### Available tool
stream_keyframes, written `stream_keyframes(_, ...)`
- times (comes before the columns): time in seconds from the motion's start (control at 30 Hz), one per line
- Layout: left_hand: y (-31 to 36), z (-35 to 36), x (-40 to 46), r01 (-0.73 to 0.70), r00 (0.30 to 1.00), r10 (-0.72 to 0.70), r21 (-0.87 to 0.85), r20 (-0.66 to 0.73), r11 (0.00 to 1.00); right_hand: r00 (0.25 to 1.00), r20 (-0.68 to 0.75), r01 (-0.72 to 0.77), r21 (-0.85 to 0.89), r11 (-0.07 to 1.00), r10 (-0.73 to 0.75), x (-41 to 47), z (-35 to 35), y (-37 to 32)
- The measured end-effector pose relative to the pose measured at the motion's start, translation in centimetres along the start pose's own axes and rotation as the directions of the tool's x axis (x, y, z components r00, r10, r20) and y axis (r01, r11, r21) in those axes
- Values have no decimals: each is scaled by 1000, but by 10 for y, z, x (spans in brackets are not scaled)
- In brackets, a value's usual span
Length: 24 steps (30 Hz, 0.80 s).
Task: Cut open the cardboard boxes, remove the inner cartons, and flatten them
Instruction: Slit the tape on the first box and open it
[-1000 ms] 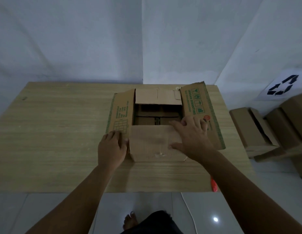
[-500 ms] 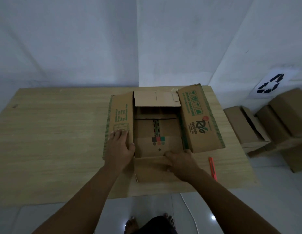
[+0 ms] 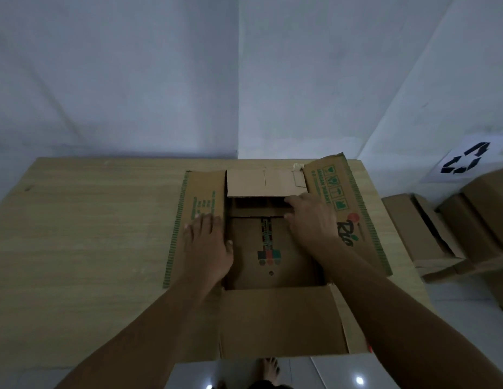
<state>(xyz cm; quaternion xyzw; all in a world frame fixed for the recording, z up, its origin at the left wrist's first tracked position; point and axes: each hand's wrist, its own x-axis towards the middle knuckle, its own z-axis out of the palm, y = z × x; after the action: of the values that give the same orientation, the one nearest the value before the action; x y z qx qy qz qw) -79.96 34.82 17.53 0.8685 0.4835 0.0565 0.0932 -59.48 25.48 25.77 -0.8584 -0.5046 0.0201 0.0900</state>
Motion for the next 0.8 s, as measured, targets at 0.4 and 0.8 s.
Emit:
stream_keyframes(0.4,5,21,1,77,996,-77,-8,37,997,833,-523,147,-109,983,-182,105,20,30)
stream_keyframes(0.8,2,32,-1,95,995,-91,-168,27,981,946,321,21,-209,978,48,151,57,42)
